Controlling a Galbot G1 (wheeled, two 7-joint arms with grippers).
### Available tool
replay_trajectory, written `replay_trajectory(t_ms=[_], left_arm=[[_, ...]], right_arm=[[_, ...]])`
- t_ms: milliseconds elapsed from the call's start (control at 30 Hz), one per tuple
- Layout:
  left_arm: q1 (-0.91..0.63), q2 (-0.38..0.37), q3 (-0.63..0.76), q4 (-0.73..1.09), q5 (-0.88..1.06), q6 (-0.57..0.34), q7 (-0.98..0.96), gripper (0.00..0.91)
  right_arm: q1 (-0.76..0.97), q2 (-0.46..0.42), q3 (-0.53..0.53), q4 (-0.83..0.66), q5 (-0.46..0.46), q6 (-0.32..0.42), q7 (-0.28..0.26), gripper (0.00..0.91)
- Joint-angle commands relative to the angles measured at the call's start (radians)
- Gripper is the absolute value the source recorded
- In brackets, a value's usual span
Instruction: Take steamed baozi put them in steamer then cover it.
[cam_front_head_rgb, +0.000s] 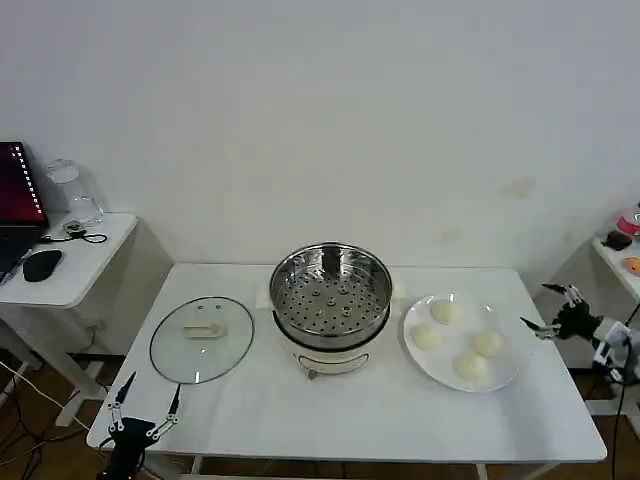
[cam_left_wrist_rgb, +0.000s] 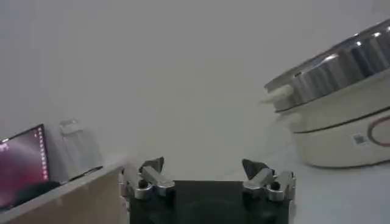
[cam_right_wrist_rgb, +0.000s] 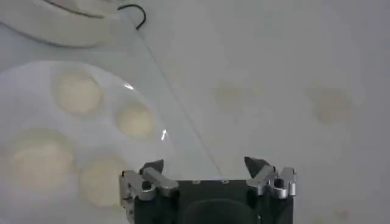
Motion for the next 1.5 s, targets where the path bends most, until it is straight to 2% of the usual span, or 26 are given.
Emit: replay_trajectory(t_ms=[33,67,133,167,233,333,633,733,933,1200,1500], left_arm=[[-0.004,-0.008,0.01,0.001,0.012,0.001,0.0,0.907],[-0.003,-0.009,0.013,0.0,0.014,0.001,0.0,0.907],[-0.002,-0.011,0.018,-0.001,0.021,0.001,-0.001,0.907],[-0.002,-0.013,0.02,0.0,0.023,0.0,-0.001,0.907],[-0.002,-0.014,0.021,-0.001,0.025,0.0,-0.001,0.907],[0.0,-0.015,0.02,-0.002,0.026,-0.001,-0.002,0.907],[0.027,-0.009,0.004,-0.004,0.032,-0.013,-0.018,0.907],[0.03,-0.02,0.004,-0.006,0.038,-0.014,-0.025,0.907],[0.025,-0.016,-0.002,-0.023,0.035,-0.011,-0.027,0.907],[0.029,-0.022,-0.008,-0.067,0.029,-0.004,-0.028,0.907],[0.03,-0.016,-0.01,-0.122,-0.013,0.033,-0.02,0.907]], right_arm=[[0.452,-0.012,-0.39,-0.112,-0.049,0.024,-0.136,0.907],[0.528,-0.012,-0.479,-0.118,-0.045,0.025,-0.191,0.907],[0.609,-0.009,-0.577,-0.13,-0.041,0.031,-0.256,0.907],[0.701,0.003,-0.673,-0.153,-0.031,0.045,-0.284,0.907],[0.763,0.023,-0.73,-0.181,-0.019,0.052,-0.338,0.907],[0.898,0.079,-0.871,-0.259,-0.019,0.051,-0.426,0.907],[1.115,0.296,-1.128,-0.45,-0.013,0.092,-0.554,0.907],[1.119,0.351,-1.165,-0.485,0.009,0.101,-0.576,0.907],[1.111,0.389,-1.248,-0.514,-0.007,0.09,-0.616,0.907],[1.07,0.432,-1.22,-0.599,-0.026,0.102,-0.615,0.907],[1.04,0.519,-1.18,-0.733,-0.073,0.127,-0.621,0.907]])
